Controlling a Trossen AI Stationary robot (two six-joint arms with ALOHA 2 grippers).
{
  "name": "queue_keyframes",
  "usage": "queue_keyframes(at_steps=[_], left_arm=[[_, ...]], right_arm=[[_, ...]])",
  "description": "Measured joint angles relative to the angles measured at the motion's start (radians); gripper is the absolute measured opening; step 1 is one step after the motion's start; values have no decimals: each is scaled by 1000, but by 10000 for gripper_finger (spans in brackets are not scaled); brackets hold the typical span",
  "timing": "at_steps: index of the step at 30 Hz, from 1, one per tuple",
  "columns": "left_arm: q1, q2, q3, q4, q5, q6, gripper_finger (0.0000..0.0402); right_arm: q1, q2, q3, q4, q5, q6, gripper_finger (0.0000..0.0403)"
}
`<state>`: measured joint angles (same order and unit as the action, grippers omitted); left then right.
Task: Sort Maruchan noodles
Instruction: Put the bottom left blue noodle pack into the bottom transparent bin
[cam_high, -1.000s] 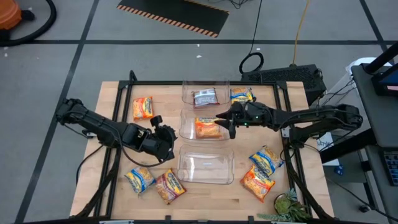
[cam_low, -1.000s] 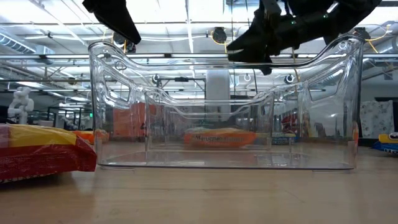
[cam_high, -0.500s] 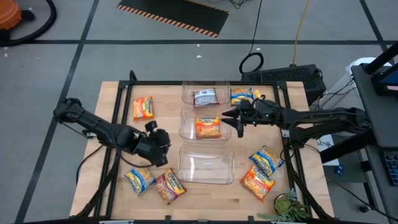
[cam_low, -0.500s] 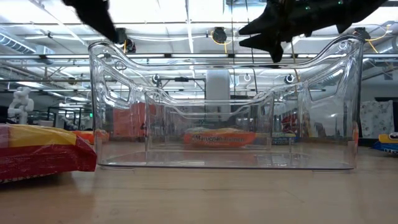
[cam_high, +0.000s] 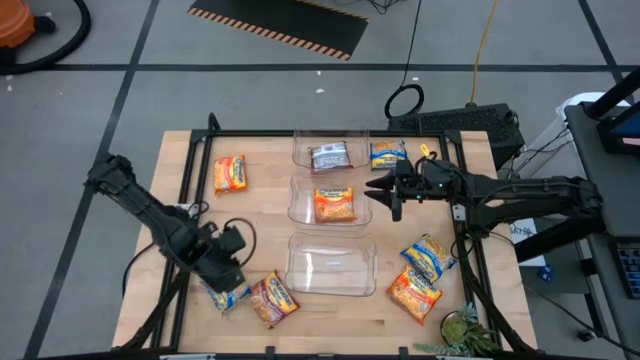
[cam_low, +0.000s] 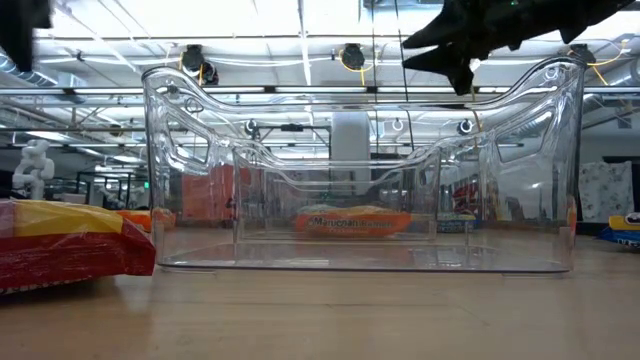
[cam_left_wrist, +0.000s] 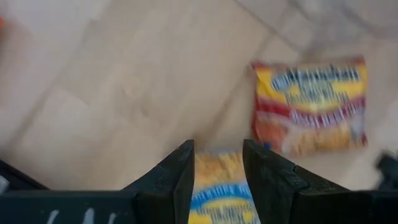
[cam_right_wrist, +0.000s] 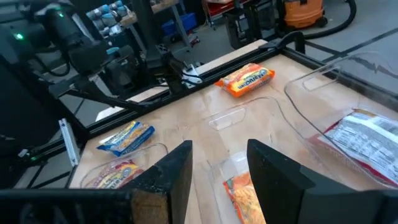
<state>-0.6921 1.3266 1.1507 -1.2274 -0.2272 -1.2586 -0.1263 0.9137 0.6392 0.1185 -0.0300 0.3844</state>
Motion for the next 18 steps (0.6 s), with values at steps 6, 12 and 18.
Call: queue_keyframes(at_steps=[6, 12, 18], left_arm=[[-158, 17, 0, 16, 18, -19, 141], [-267, 54, 0, 133, 16, -117, 141], [-315, 142, 0, 169, 40, -188, 141]], right_arm=[[46, -43, 0, 34, 1, 22, 148], [81, -72, 0, 31, 7, 23, 148], [113, -89, 0, 7, 1, 23, 148]])
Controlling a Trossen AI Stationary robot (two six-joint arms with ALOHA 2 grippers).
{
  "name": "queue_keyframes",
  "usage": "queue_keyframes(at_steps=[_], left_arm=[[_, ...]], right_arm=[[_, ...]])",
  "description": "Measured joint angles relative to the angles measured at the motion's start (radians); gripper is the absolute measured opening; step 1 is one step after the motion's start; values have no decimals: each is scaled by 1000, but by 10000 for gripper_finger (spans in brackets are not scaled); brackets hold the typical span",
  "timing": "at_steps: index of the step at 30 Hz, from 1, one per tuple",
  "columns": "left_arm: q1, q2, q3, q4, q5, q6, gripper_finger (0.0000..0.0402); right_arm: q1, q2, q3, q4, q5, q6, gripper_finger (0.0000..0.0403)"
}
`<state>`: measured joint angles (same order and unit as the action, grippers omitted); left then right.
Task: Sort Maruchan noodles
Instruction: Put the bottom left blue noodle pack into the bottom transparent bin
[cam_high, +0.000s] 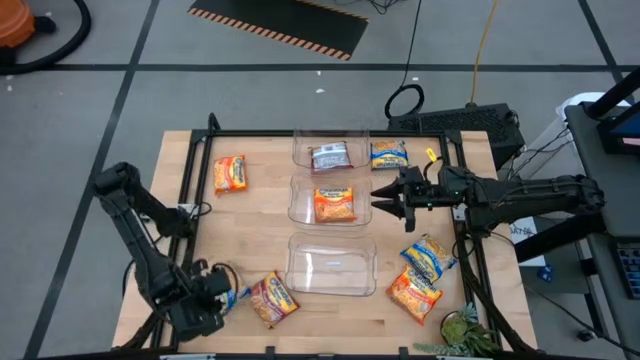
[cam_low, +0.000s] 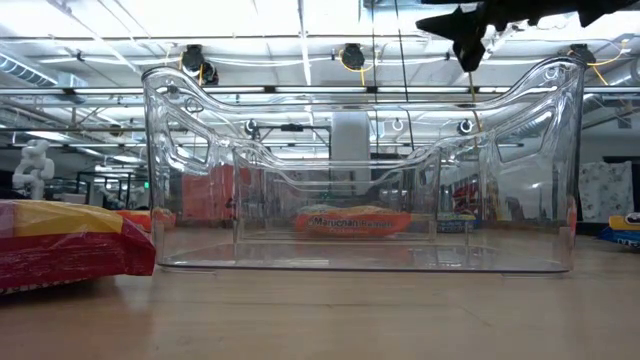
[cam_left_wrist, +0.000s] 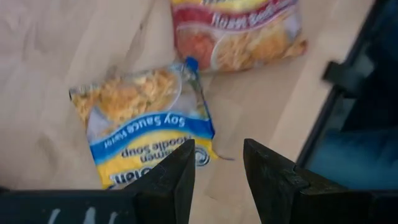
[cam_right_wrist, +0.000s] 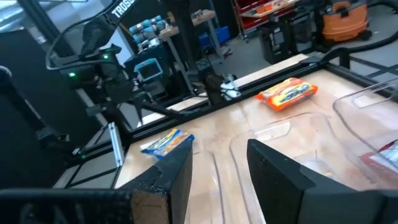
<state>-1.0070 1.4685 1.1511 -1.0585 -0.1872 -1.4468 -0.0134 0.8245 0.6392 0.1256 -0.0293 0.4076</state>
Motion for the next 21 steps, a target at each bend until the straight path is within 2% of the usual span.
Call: queue_keyframes(at_steps=[5, 12, 19, 21], left_arm=[[-6, 76, 0, -31, 106, 1, 141], [-8, 151, 0, -51, 135, 20, 141], [-16, 157, -39, -35, 149, 44, 143], [-16, 157, -71, -34, 176, 27, 155]], right_arm=[[23, -28, 0, -4, 0, 24, 148], [43, -70, 0, -4, 1, 17, 148], [43, -78, 0, -15, 2, -4, 148], [43, -79, 0, -26, 2, -3, 148]])
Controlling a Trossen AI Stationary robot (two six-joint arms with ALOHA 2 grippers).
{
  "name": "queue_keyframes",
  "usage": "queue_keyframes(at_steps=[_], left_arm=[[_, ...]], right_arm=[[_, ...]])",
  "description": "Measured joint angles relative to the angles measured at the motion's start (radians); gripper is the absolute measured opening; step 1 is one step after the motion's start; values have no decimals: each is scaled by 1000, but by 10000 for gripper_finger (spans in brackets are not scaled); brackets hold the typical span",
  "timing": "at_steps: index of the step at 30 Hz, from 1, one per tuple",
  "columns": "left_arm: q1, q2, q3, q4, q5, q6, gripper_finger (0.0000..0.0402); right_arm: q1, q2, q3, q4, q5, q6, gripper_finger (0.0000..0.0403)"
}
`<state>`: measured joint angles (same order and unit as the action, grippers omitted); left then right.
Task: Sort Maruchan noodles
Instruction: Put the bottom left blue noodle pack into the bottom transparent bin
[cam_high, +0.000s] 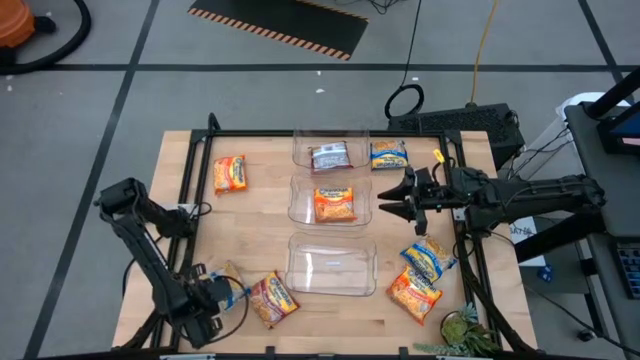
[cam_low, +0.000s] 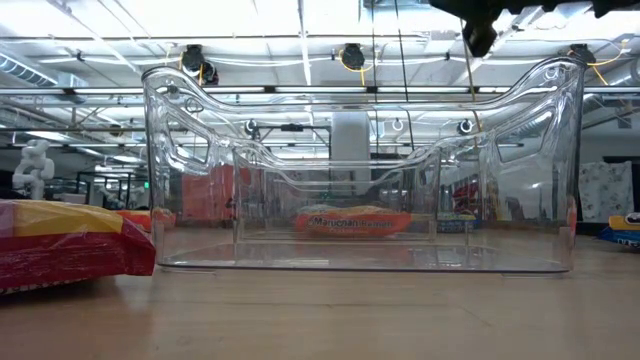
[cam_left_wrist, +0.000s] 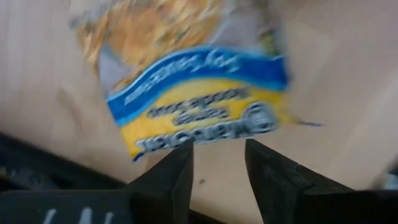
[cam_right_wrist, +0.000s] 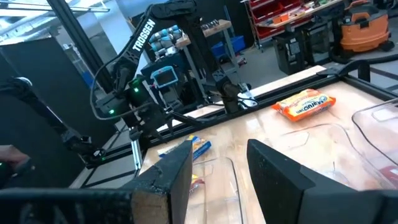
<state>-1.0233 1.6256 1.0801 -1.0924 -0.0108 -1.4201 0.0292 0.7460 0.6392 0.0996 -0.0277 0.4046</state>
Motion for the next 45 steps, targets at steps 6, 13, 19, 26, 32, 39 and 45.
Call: queue_keyframes(at_steps=[6, 13, 19, 26, 32, 39, 45], left_arm=[[-1, 0, -124, 15, 97, 2, 251], [-22, -1, -214, 156, 99, 139, 311], [-32, -10, -289, 184, 100, 109, 309], [-32, -9, -293, 224, 69, 109, 269], [-33, -8, -294, 233, 57, 76, 200], [-33, -5, -294, 196, -21, 5, 92], [-32, 2, -301, 105, -115, -87, 26]], right_arm=[[0, 0, 0, -23, 0, 18, 148], [7, 0, 0, -35, 0, 20, 148], [24, 0, 0, -36, 1, 18, 148], [37, 0, 0, -40, 32, 9, 148], [37, 0, 0, -39, 34, 2, 148], [37, 0, 0, -38, 34, -6, 148], [37, 0, 0, -37, 34, -9, 148]])
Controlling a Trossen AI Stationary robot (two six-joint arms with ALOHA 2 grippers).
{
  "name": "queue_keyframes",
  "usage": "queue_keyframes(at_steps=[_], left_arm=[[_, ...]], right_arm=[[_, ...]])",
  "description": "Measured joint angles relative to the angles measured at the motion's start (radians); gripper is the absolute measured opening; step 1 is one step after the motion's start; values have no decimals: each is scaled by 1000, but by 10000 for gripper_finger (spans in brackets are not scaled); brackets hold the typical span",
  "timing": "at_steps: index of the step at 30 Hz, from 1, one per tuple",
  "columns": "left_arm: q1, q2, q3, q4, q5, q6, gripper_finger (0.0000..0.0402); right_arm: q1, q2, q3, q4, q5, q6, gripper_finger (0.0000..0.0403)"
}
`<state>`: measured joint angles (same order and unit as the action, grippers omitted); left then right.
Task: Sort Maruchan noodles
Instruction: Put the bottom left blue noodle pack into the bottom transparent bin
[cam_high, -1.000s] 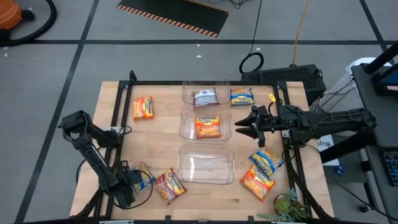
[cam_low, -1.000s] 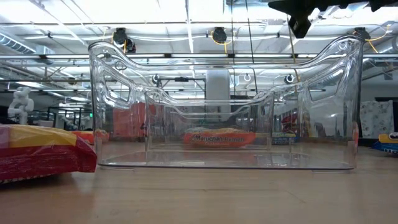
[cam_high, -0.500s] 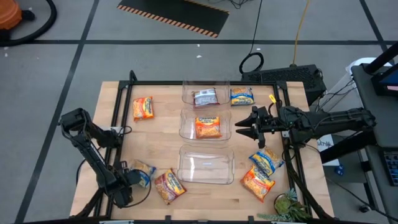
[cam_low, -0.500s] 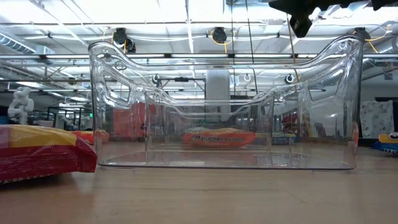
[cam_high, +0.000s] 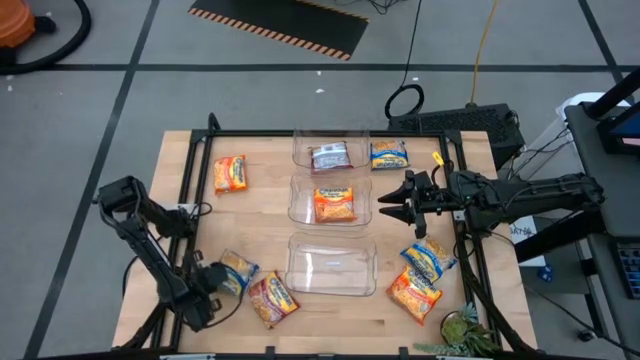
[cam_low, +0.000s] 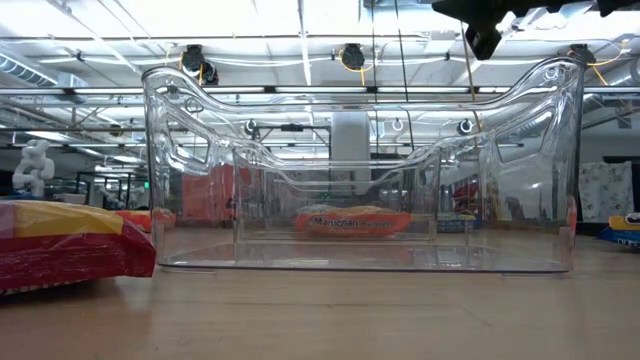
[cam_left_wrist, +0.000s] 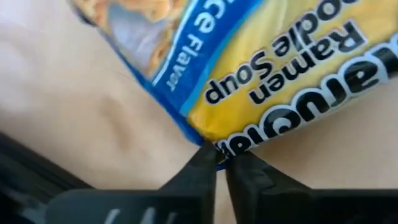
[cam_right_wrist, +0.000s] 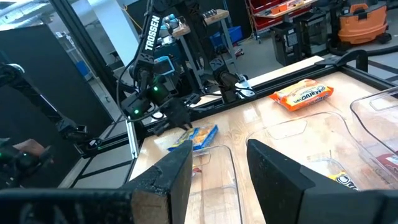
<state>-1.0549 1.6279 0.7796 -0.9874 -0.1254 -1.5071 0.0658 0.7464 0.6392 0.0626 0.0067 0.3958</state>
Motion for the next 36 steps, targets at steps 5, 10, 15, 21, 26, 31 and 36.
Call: queue_keyframes(at_steps=[5, 10, 15, 21, 26, 31, 36], left_arm=[[4, 6, -13, -103, -80, -66, 4], [16, -6, 2, -194, -61, -119, 3], [50, -58, 50, -265, -135, -115, 2], [95, -142, 134, -346, -361, -80, 1], [137, -184, 190, -442, -480, -65, 1], [185, -204, 240, -481, -584, 0, 0], [246, -203, 308, -471, -661, 112, 0]], right_arm=[[0, 0, 0, 1, 0, -1, 148], [0, 0, 0, 0, 6, -19, 148], [0, 0, 0, 0, 24, -23, 148], [0, 0, 0, 0, 24, -17, 148], [0, 0, 0, 0, 24, -16, 148], [0, 0, 0, 0, 23, -18, 148], [0, 0, 0, -1, 24, -19, 148]])
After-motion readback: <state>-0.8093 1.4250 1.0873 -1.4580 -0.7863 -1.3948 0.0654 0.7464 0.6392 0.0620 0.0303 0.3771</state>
